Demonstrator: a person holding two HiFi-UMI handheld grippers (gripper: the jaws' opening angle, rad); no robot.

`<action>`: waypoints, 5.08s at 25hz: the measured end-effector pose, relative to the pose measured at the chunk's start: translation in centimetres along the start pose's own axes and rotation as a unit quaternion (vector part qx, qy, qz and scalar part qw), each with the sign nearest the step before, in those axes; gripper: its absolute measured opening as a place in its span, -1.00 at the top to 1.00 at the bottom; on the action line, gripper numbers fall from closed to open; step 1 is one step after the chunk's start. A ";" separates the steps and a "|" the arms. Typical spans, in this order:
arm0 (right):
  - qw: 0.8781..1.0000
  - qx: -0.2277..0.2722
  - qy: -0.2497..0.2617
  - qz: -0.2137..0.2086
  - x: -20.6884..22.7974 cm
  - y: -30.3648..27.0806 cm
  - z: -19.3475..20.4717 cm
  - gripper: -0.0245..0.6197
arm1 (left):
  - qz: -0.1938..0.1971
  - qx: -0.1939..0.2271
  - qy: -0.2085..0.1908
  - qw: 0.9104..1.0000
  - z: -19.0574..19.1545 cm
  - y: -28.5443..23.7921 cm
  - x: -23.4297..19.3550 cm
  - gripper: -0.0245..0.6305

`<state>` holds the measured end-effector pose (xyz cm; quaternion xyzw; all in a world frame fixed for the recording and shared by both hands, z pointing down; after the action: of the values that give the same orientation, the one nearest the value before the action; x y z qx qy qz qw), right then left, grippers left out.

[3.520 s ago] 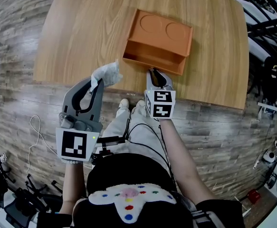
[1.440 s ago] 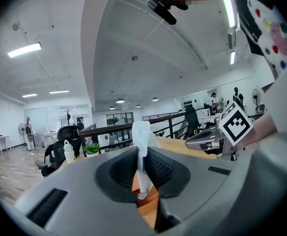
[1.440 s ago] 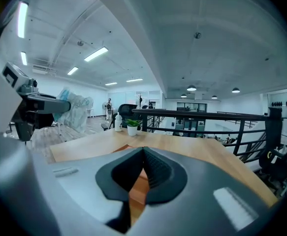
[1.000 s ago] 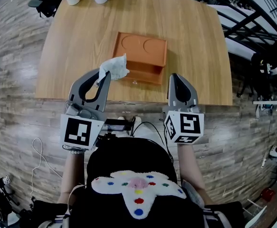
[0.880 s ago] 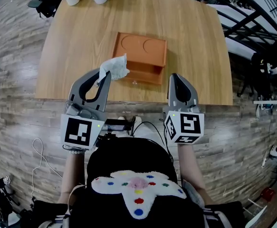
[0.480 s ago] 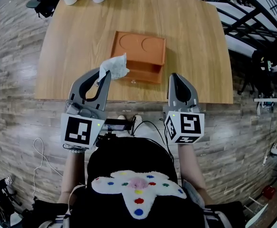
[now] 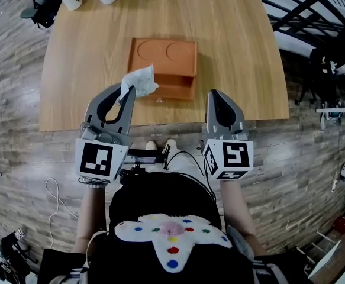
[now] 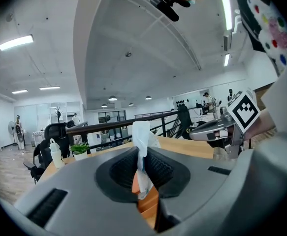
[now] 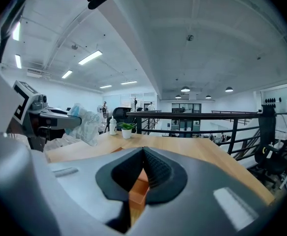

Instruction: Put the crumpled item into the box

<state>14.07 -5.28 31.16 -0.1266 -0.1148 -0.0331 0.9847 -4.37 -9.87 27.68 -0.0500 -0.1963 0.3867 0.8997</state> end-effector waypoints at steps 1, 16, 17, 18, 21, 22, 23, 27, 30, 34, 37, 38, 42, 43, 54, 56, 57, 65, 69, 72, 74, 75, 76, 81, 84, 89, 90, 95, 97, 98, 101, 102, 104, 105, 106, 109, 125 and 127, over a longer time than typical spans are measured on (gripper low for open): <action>1.000 0.000 -0.002 0.003 0.1 0.1 0.0 0.90 | 0.004 -0.001 -0.002 1.000 0.1 -0.3 0.1 0.80; 0.999 -0.025 -0.015 0.026 1.8 0.4 2.4 0.90 | 0.051 -0.020 -0.003 0.999 4.0 -5.9 1.8 0.80; 0.999 -0.028 -0.016 0.027 1.9 0.4 2.6 0.90 | 0.054 -0.025 -0.002 0.998 4.5 -6.3 1.9 0.80; 0.999 -0.030 -0.018 0.028 1.9 0.3 2.8 0.90 | 0.058 -0.030 0.001 0.998 5.0 -6.7 2.0 0.80; 0.999 -0.036 -0.021 0.031 2.2 0.1 3.3 0.90 | 0.068 -0.050 0.000 0.996 6.7 -7.7 2.5 0.80; 0.999 -0.038 -0.022 0.032 2.2 0.1 3.5 0.90 | 0.072 -0.056 -0.004 0.996 7.2 -8.0 2.7 0.80; 0.998 -0.039 -0.023 0.032 2.3 0.0 3.7 0.90 | 0.076 -0.062 -0.007 0.995 7.7 -8.3 2.9 0.80; 0.998 -0.046 -0.027 0.035 2.6 -0.3 4.5 0.90 | 0.092 -0.089 -0.007 0.992 9.9 -9.6 3.5 0.80; 0.997 -0.051 -0.034 0.039 2.8 -0.5 4.9 0.90 | 0.108 -0.121 -0.008 0.987 11.8 -10.6 3.8 0.80; 0.996 -0.057 -0.044 0.046 3.2 -0.3 5.6 0.90 | 0.127 -0.158 -0.014 0.979 13.7 -11.6 4.4 0.80; 0.996 -0.062 -0.047 0.049 3.3 -0.2 6.1 0.90 | 0.144 -0.183 -0.023 0.972 14.7 -12.1 5.0 0.80; 0.996 -0.063 -0.048 0.050 3.4 -0.1 6.2 0.90 | 0.151 -0.191 -0.028 0.969 15.0 -12.3 5.2 0.80; 0.995 -0.065 -0.052 0.055 3.6 -0.1 6.5 0.90 | 0.170 -0.221 -0.052 0.959 16.2 -12.7 5.8 0.80; 0.995 -0.065 -0.053 0.057 3.7 -0.1 6.6 0.90 | 0.174 -0.226 -0.056 0.957 16.4 -12.8 6.0 0.80; 0.994 -0.072 -0.054 0.061 4.1 -0.3 7.1 0.90 | 0.187 -0.265 -0.073 0.943 18.1 -13.8 6.4 0.76; 0.994 -0.073 -0.054 0.058 4.1 -0.4 7.2 0.90 | 0.182 -0.263 -0.067 0.945 18.2 -13.9 6.3 0.68; 0.994 -0.073 -0.054 0.057 4.2 -0.4 7.2 0.90 | 0.180 -0.263 -0.065 0.946 18.2 -13.9 6.4 0.62; 0.995 -0.077 -0.048 0.041 3.6 -0.9 7.2 0.90 | 0.157 -0.255 -0.045 0.953 17.9 -12.8 5.3 0.38; 0.996 -0.076 -0.042 0.030 3.0 -1.2 7.0 0.90 | 0.133 -0.235 -0.027 0.962 16.8 -12.0 4.1 0.38; 0.997 -0.071 -0.035 0.020 2.4 -1.5 6.4 0.90 | 0.111 -0.210 -0.013 0.971 15.3 -11.1 3.1 0.47; 0.997 -0.065 -0.031 0.013 1.9 -1.6 5.8 0.90 | 0.096 -0.191 -0.005 0.977 14.0 -10.4 2.5 0.64; 0.998 -0.061 -0.029 0.009 1.6 -1.7 5.5 0.90 | 0.088 -0.181 -0.001 0.980 13.3 -10.0 2.1 0.74; 0.998 -0.057 -0.026 0.004 1.4 -1.7 5.1 0.90 | 0.079 -0.172 0.002 0.982 12.6 -9.7 1.7 0.78; 0.999 -0.036 -0.014 -0.016 -0.2 -1.5 3.1 0.90 | 0.052 -0.128 0.015 0.990 9.0 -7.4 0.6 0.86; 0.999 -0.024 -0.006 -0.026 -1.0 -1.1 1.8 0.90 | 0.046 -0.108 0.009 0.993 7.1 -6.0 0.6 0.89; 0.999 -0.007 0.004 -0.037 -2.0 -0.8 -0.1 0.90 | 0.032 -0.077 0.005 0.997 4.2 -4.1 0.1 0.90; 0.999 -0.005 0.008 -0.041 -2.3 -0.7 -0.5 0.90 | 0.028 -0.073 0.001 0.997 3.7 -3.7 -0.1 0.90; 0.999 0.013 0.010 -0.050 -3.0 -0.1 -2.1 0.90 | 0.015 -0.050 -0.018 0.998 1.3 -2.1 -0.7 0.90; 0.998 0.017 0.014 -0.055 -3.2 0.2 -2.5 0.90 | 0.007 -0.042 -0.021 0.999 0.6 -1.4 -0.8 0.90; 0.998 0.018 0.016 -0.057 -3.4 0.3 -2.7 0.90 | 0.003 -0.039 -0.021 0.999 0.3 -1.1 -0.9 0.90; 0.997 0.021 0.022 -0.065 -3.8 0.5 -3.2 0.90 | -0.002 -0.030 -0.023 0.999 -0.6 -0.4 -1.0 0.90; 0.997 0.022 0.022 -0.067 -3.9 0.6 -3.4 0.90 | -0.002 -0.029 -0.026 0.999 -0.7 -0.2 -1.0 0.90; 0.997 0.025 0.024 -0.070 -4.3 0.7 -3.6 0.90 | -0.001 -0.030 -0.034 0.999 -0.9 0.1 -0.9 0.90; 0.997 0.026 0.025 -0.071 -4.4 0.7 -3.7 0.90 | 0.000 -0.030 -0.036 0.999 -1.0 0.2 -0.9 0.90; 0.997 0.026 0.026 -0.073 -4.6 0.7 -3.7 0.90 | 0.001 -0.029 -0.036 0.999 -1.0 0.4 -0.8 0.90; 0.996 0.024 0.029 -0.077 -4.9 0.7 -3.5 0.90 | 0.004 -0.027 -0.033 0.999 -1.0 0.8 -0.6 0.90; 0.996 0.012 0.037 -0.082 -5.3 0.6 -2.8 0.90 | 0.001 -0.025 -0.032 0.999 -0.8 1.2 -0.5 0.91; 0.996 0.011 0.038 -0.082 -5.3 0.6 -2.7 0.90 | 0.001 -0.025 -0.032 0.999 -0.7 1.2 -0.4 0.90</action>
<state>9.55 -5.23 27.22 -0.1050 -0.0876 -0.1173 0.9836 -5.15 -9.29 26.57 -0.0606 -0.2348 0.3841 0.8909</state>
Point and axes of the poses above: the fingertips, and each gripper's own axes: y backward along the fingers, x to its right, z out of its underside, the point moved 1 cm from there along y, backward along the fingers, and after that the axes turned 13 degrees about -y, right-handed, at the moved point
